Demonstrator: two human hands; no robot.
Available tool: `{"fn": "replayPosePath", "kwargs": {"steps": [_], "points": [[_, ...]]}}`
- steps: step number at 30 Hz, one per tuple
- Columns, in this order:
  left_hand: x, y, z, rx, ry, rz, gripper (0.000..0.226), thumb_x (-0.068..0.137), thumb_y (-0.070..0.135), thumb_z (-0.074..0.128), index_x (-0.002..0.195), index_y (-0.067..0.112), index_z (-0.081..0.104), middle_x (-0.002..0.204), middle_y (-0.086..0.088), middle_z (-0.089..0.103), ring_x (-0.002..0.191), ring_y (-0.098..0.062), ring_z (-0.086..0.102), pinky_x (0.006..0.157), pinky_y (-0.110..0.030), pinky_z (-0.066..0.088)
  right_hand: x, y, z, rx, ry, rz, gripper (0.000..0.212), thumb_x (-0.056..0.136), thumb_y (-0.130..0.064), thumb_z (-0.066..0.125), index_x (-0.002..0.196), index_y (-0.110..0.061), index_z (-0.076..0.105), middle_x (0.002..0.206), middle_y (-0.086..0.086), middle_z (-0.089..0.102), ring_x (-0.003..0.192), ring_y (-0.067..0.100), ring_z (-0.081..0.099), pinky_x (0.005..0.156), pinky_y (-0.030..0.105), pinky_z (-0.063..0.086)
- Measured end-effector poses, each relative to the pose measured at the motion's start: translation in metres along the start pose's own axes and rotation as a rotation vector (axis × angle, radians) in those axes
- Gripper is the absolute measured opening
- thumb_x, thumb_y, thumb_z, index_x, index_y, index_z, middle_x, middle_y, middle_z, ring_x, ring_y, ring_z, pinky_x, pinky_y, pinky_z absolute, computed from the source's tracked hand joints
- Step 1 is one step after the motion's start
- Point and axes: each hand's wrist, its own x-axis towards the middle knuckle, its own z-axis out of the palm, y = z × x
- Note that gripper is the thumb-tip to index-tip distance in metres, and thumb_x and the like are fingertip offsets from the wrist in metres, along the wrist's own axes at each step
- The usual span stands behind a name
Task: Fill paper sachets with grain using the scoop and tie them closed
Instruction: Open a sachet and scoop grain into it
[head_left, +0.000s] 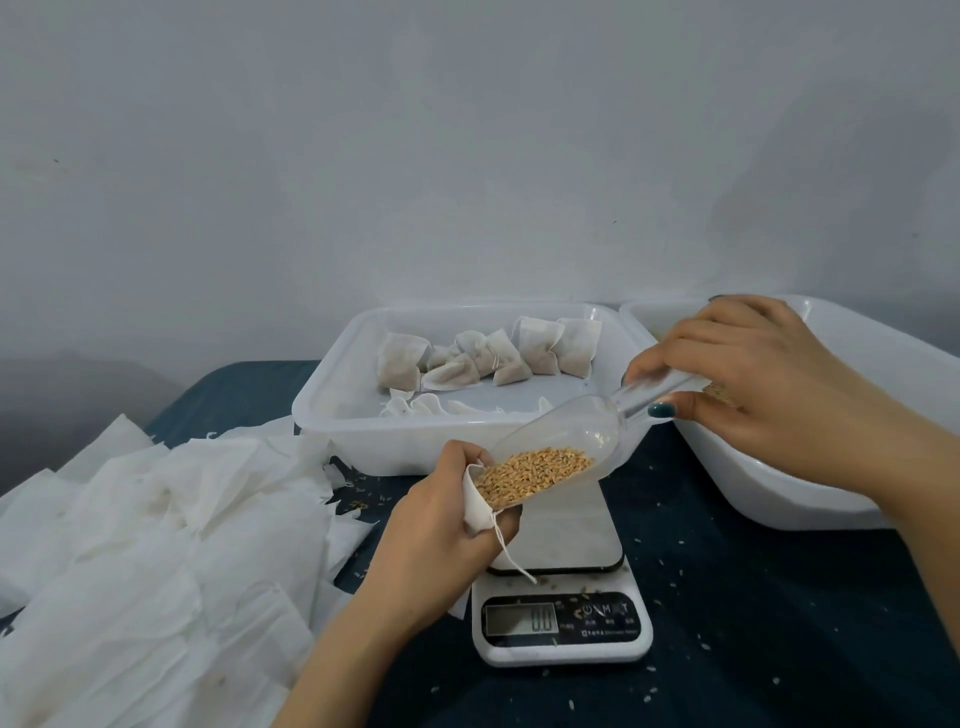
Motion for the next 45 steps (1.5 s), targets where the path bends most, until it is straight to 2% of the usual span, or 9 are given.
{"fn": "replayPosePath", "kwargs": {"steps": [8,15,19,26,30,33,38,42,45], "points": [[0.0,0.004,-0.002,-0.156,0.055,0.035,0.023,0.086,0.029,0.067,0.099,0.03,0.047,0.074,0.018,0.061,0.061,-0.003,0.053,0.056,-0.017,0.039,-0.018,-0.002,0.025,0.325,-0.013,0.187,0.025,0.091,-0.057,0.04,0.106,-0.048,0.058,0.103,-0.025,0.062,0.099,0.011,0.05,0.091,0.041,0.038],[0.001,0.005,-0.005,-0.354,0.125,0.044,0.017,0.084,0.034,0.064,0.091,0.026,0.051,0.074,0.014,0.058,0.062,-0.003,0.05,0.057,-0.015,0.041,-0.031,-0.001,0.049,0.612,0.062,0.371,0.03,0.077,-0.063,0.047,0.104,-0.054,0.057,0.106,-0.035,0.057,0.104,-0.012,0.051,0.082,0.016,0.035],[0.002,0.002,-0.008,-0.391,0.111,0.064,0.01,0.089,0.038,0.057,0.089,0.03,0.052,0.072,0.014,0.052,0.063,-0.003,0.043,0.058,-0.014,0.039,-0.032,0.005,0.058,0.712,0.168,0.541,0.039,0.075,-0.062,0.053,0.109,-0.046,0.063,0.113,-0.023,0.065,0.107,-0.007,0.057,0.088,0.023,0.042],[0.002,-0.005,-0.009,-0.261,0.127,0.052,0.016,0.096,0.038,0.036,0.091,0.027,0.046,0.069,0.01,0.043,0.061,-0.007,0.036,0.057,-0.02,0.037,-0.032,0.027,0.061,0.441,0.253,0.875,0.02,0.092,-0.049,0.055,0.109,-0.041,0.063,0.099,-0.018,0.065,0.091,0.015,0.066,0.074,0.038,0.051],[0.003,-0.005,-0.014,-0.286,0.163,0.037,0.013,0.093,0.037,0.037,0.085,0.028,0.042,0.064,0.007,0.041,0.061,-0.01,0.035,0.057,-0.019,0.035,-0.035,0.05,0.064,0.261,0.167,1.005,0.028,0.101,-0.033,0.051,0.121,-0.019,0.064,0.083,0.0,0.063,0.073,0.026,0.06,0.063,0.035,0.047],[0.004,-0.002,-0.017,-0.347,0.173,-0.018,0.017,0.09,0.042,0.037,0.081,0.028,0.04,0.058,0.007,0.038,0.058,-0.012,0.035,0.056,-0.018,0.034,-0.036,0.069,0.066,0.113,-0.02,1.074,0.021,0.102,-0.02,0.047,0.107,-0.007,0.062,0.076,0.007,0.057,0.063,0.022,0.051,0.053,0.031,0.035],[0.006,-0.002,-0.02,-0.405,0.182,-0.062,0.029,0.086,0.047,0.042,0.086,0.018,0.039,0.068,0.012,0.038,0.061,-0.005,0.035,0.058,-0.011,0.037,-0.029,0.069,0.066,-0.011,-0.377,1.094,0.032,0.102,-0.02,0.044,0.072,-0.01,0.051,0.078,0.01,0.058,0.07,0.024,0.055,0.057,0.032,0.039],[0.009,-0.004,-0.021,-0.466,0.183,-0.125,0.033,0.077,0.057,0.044,0.087,0.025,0.045,0.075,0.009,0.046,0.066,-0.009,0.041,0.065,-0.028,0.04,-0.027,0.046,0.067,-0.167,-0.072,0.939,0.021,0.098,-0.022,0.049,0.102,-0.007,0.063,0.108,0.018,0.062,0.098,0.035,0.052,0.077,0.042,0.045],[0.008,0.004,-0.024,-0.549,0.162,-0.14,0.032,0.076,0.051,0.053,0.091,0.024,0.045,0.085,0.007,0.051,0.083,-0.013,0.047,0.077,-0.034,0.039,-0.017,0.01,0.068,-0.009,0.192,0.694,0.031,0.093,-0.02,0.055,0.123,-0.018,0.064,0.118,0.011,0.06,0.115,0.031,0.044,0.094,0.043,0.038]]}}
